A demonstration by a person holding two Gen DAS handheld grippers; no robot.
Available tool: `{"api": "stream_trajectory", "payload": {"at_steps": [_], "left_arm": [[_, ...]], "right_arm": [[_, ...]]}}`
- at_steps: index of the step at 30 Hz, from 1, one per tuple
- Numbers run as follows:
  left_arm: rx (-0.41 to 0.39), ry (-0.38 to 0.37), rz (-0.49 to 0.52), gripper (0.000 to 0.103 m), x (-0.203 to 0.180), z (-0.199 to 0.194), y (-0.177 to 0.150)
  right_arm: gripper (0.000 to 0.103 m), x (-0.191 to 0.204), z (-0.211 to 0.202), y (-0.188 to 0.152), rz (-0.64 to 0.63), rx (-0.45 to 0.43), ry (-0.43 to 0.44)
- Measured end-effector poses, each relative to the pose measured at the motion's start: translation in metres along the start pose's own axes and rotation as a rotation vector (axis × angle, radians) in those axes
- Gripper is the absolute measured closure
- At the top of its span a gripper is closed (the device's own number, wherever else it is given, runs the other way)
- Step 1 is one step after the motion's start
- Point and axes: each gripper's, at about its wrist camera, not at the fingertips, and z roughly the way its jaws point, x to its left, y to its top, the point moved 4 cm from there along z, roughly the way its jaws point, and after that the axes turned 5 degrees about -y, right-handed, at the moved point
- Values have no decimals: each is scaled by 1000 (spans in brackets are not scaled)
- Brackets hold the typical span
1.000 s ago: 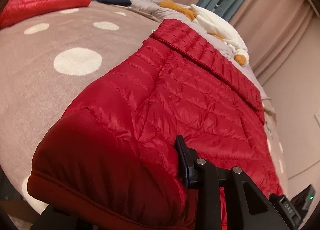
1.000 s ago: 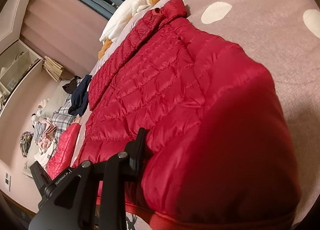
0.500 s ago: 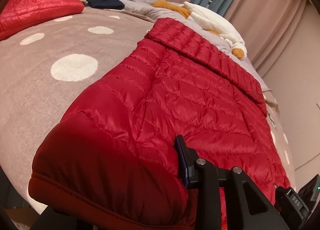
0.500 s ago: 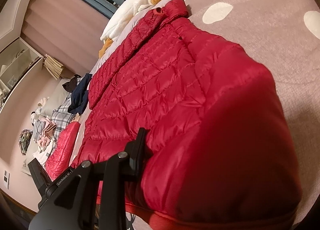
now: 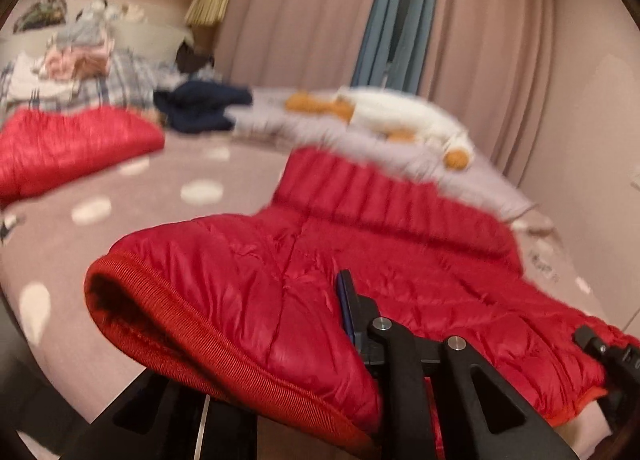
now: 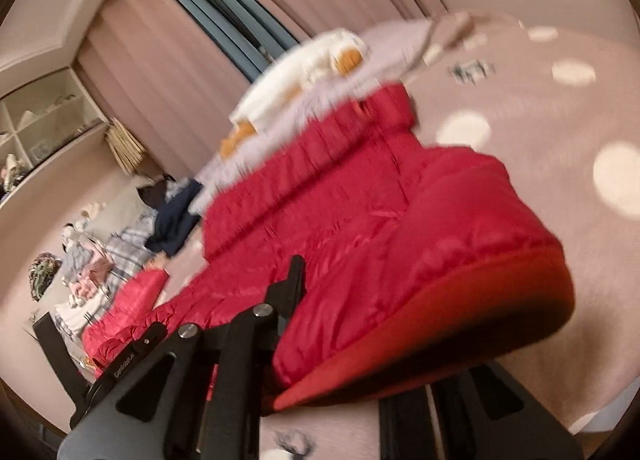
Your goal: Fold large clothes
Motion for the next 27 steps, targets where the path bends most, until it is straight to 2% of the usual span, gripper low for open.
{"api": "stream_trajectory", "payload": {"at_steps": [5,19,22,24,27], "left_arm": [[-87,-27,15,84,-8,-39,27],[-143,-52,42,84,-25,-111,71],[-142,-65,51,84,-34,-118,82],[-150,-66,58,84,-39,-113,90],[-118,-23,43,84,-40,-88,97]], "right_arm": [[88,27,-43,25,-36,-115,72],[87,71,-125,51,-150,-167,129],[85,78,-137,57,-166,-177,110],[85,89,-142,63,-224,-203,49],[85,96,-129,70,-279,-192,-19]]}}
